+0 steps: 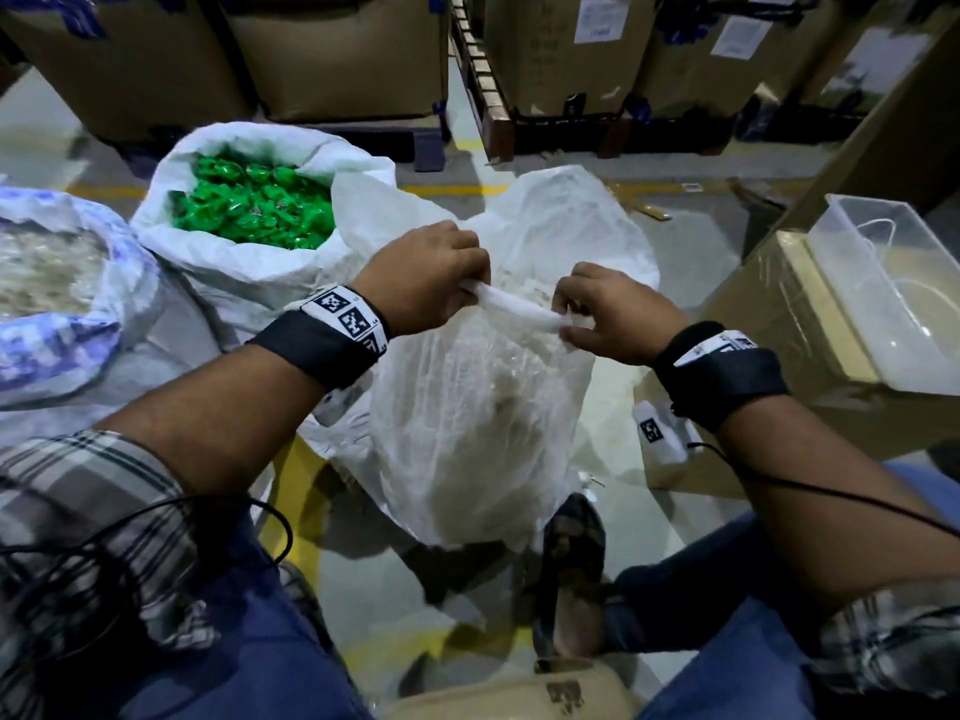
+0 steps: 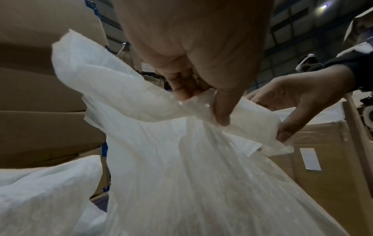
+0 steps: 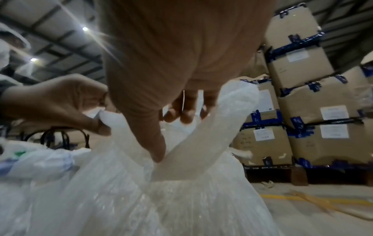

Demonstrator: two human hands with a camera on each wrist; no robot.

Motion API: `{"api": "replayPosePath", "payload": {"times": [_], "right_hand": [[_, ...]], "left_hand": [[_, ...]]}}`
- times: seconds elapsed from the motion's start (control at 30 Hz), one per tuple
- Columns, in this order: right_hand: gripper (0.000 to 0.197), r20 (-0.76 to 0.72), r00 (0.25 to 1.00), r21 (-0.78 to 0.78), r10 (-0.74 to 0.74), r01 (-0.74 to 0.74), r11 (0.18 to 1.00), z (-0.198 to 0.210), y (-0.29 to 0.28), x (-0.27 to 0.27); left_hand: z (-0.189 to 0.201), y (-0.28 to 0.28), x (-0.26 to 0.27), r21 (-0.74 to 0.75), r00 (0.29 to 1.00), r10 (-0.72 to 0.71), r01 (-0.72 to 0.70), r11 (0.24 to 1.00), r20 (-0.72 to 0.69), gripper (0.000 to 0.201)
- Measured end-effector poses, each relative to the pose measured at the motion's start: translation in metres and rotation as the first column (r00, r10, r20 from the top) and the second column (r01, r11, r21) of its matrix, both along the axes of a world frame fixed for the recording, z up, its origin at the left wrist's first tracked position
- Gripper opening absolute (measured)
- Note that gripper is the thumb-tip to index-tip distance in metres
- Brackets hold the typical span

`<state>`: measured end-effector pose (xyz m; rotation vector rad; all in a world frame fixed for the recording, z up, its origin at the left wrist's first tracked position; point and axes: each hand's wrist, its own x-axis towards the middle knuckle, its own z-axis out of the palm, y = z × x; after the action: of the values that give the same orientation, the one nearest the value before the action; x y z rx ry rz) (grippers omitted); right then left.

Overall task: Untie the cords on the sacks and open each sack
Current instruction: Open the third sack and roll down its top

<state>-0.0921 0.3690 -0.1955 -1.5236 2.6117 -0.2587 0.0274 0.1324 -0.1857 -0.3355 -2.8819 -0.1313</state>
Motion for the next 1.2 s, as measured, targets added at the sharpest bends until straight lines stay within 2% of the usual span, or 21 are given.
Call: {"api": "replayPosePath", "payload": {"times": [0.07, 0.13, 0.23, 0.3, 0.4, 0.53, 0.63, 0.7, 0.77, 0.83, 0.9, 0.93, 1.0, 1.07, 1.13, 1.2], "right_hand": [[0.024, -0.25, 0.966, 0.107, 0.063, -0.038, 0.994, -0.002, 0.0, 0.003], [0.026, -0.38, 0.917, 0.18, 0.119, -0.053, 0.982, -0.003, -0.001, 0.007], [0.03, -0.351, 0.925, 0.223, 0.148, -0.071, 0.972, -0.004, -0.003, 0.008], [0.028, -0.297, 0.949, 0.219, 0.106, -0.041, 0.975, -0.001, -0.002, 0.006], [0.014, -0.338, 0.94, 0.068, -0.036, 0.063, 0.996, 0.009, 0.002, -0.001], [0.008, -0.445, 0.878, -0.221, -0.176, 0.083, 0.972, 0.013, 0.002, 0.001], [0.005, -0.484, 0.855, -0.292, -0.188, 0.045, 0.955, 0.006, -0.002, 0.009], [0.007, -0.459, 0.871, -0.245, -0.178, 0.068, 0.967, -0.004, -0.003, 0.013], [0.016, -0.377, 0.917, -0.131, -0.129, 0.085, 0.988, -0.016, -0.004, 0.016], [0.02, -0.203, 0.976, -0.065, -0.084, 0.073, 0.995, -0.026, -0.003, 0.014], [0.026, 0.015, 0.992, -0.145, -0.125, 0.125, 0.981, -0.025, 0.001, 0.007], [0.031, 0.104, 0.978, -0.201, -0.182, 0.199, 0.959, -0.024, 0.004, 0.002], [0.037, 0.188, 0.916, -0.234, -0.356, 0.393, 0.889, -0.02, 0.013, -0.01], [0.042, 0.276, 0.81, -0.188, -0.517, 0.573, 0.798, -0.021, 0.018, -0.017], [0.049, 0.502, 0.662, -0.161, -0.557, 0.704, 0.692, -0.026, 0.016, -0.014], [0.053, 0.708, 0.5, -0.17, -0.498, 0.806, 0.567, -0.03, 0.011, -0.011]], "left_hand": [[0.001, 0.004, 0.002, -0.033, 0.998, -0.054, 0.053, 0.998, -0.044, 0.006], [0.0, 0.008, 0.003, -0.146, 0.984, -0.148, 0.134, 0.98, -0.094, 0.004], [-0.001, 0.008, 0.004, -0.256, 0.955, -0.215, 0.16, 0.953, -0.202, 0.014], [-0.002, 0.006, 0.006, -0.308, 0.939, -0.22, 0.134, 0.942, -0.266, 0.017], [-0.001, 0.003, 0.007, -0.324, 0.92, -0.162, 0.041, 0.945, -0.357, 0.018], [0.006, 0.0, 0.0, -0.151, 0.902, 0.036, -0.111, 0.982, -0.43, 0.008], [0.0, -0.002, -0.005, -0.061, 0.944, 0.073, -0.098, 0.993, -0.323, 0.02], [-0.012, -0.001, -0.008, -0.115, 0.97, 0.07, -0.099, 0.988, -0.234, 0.042], [-0.026, 0.002, -0.008, -0.254, 0.99, 0.102, -0.124, 0.959, -0.099, 0.059], [-0.035, 0.0, -0.007, -0.344, 0.988, 0.147, -0.151, 0.927, -0.036, 0.056], [-0.035, -0.008, -0.009, -0.338, 0.98, 0.176, -0.196, 0.92, -0.091, 0.045], [-0.032, -0.014, -0.011, -0.332, 0.973, 0.195, -0.226, 0.916, -0.126, 0.04], [-0.027, -0.027, -0.013, -0.293, 0.947, 0.268, -0.31, 0.904, -0.178, 0.034], [-0.023, -0.034, -0.012, -0.249, 0.932, 0.32, -0.354, 0.901, -0.169, 0.033], [-0.022, -0.031, -0.012, -0.232, 0.949, 0.283, -0.309, 0.922, -0.139, 0.037], [-0.026, -0.017, -0.011, -0.246, 0.975, 0.191, -0.215, 0.945, -0.118, 0.041]]}}
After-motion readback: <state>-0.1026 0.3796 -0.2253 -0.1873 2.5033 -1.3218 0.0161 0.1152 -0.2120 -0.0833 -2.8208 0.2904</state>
